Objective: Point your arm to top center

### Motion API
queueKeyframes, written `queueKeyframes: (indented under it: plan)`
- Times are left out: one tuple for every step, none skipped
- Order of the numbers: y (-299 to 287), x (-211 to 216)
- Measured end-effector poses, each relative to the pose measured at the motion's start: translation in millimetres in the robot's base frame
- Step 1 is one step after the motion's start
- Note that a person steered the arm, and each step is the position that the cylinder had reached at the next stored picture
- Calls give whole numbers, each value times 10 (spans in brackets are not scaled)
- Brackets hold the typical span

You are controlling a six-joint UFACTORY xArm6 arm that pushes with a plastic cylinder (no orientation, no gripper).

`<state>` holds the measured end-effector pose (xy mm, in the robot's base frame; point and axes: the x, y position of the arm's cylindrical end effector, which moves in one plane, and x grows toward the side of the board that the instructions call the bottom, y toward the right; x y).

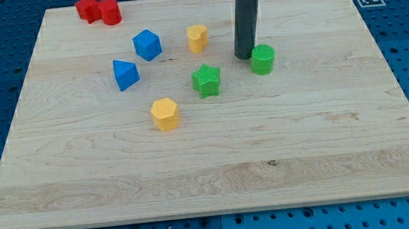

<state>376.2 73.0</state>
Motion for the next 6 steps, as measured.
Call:
queueKeyframes:
  plan:
    - [6, 72]
    - [6, -372]
    - [17, -1094]
    - [54, -1486]
    - [-552, -1642]
    - [-1127, -1562]
